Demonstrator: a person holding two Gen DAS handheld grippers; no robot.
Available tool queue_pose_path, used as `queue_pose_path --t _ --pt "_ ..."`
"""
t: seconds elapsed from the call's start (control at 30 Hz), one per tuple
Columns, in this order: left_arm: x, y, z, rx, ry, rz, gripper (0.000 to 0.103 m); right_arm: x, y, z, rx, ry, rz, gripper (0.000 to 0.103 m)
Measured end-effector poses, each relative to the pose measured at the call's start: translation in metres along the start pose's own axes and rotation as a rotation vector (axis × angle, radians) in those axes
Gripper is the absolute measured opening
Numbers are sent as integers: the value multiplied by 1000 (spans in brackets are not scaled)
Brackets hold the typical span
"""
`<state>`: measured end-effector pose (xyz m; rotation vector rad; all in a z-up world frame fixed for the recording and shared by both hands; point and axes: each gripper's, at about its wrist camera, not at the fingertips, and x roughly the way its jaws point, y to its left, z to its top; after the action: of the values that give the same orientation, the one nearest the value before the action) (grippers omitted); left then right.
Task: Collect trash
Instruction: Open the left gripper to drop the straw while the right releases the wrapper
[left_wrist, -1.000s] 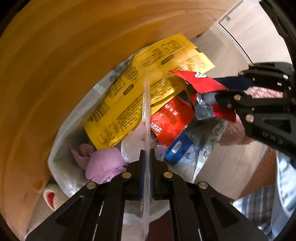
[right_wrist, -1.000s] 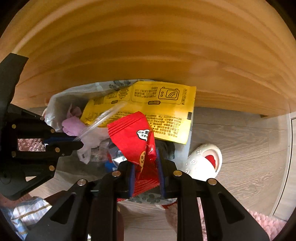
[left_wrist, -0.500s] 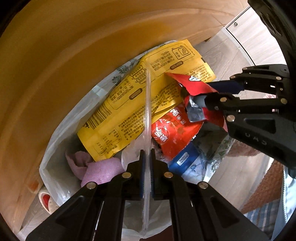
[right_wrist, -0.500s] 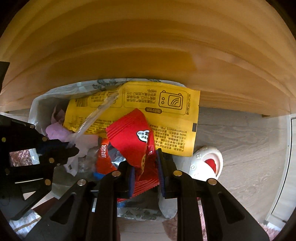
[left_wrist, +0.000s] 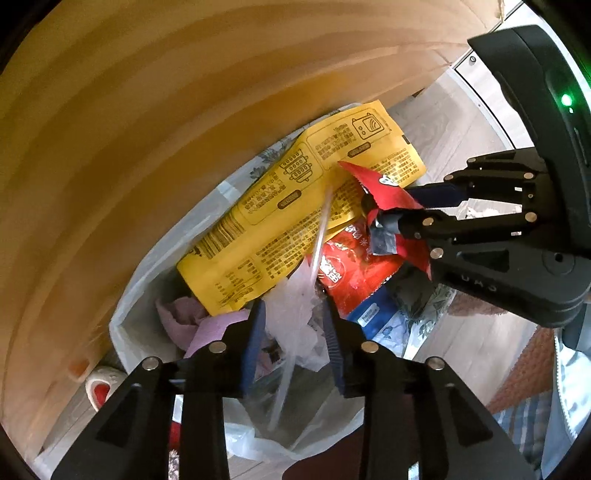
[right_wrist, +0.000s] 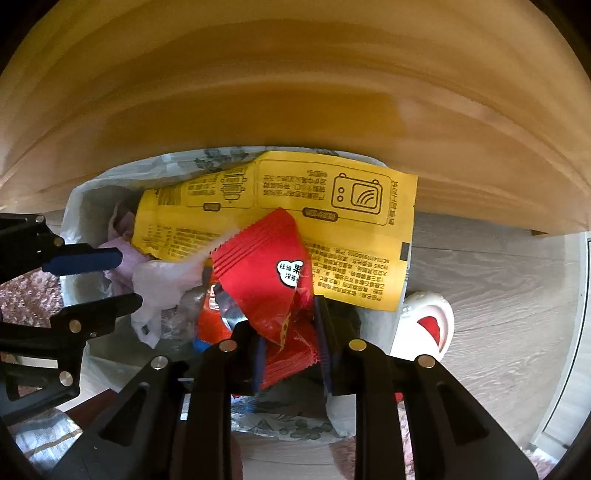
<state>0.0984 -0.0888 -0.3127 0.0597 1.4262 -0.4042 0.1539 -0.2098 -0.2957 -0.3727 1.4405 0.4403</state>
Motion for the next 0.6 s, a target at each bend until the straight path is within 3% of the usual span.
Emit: queue_pose_path --t 0.33,0.4,0.53,0.6 --pt "-22 16 -7 -56 -31 11 43 -27 8 0 10 -51 26 44" --pt "-27 18 -9 -64 -42 17 51 -30 8 -1 12 -65 29 47" --pt "-34 21 -12 -81 -63 18 52 -36 7 -3 20 -90 37 54" --pt "-40 21 -14 -84 -71 27 61 -39 4 -5 20 -104 32 56"
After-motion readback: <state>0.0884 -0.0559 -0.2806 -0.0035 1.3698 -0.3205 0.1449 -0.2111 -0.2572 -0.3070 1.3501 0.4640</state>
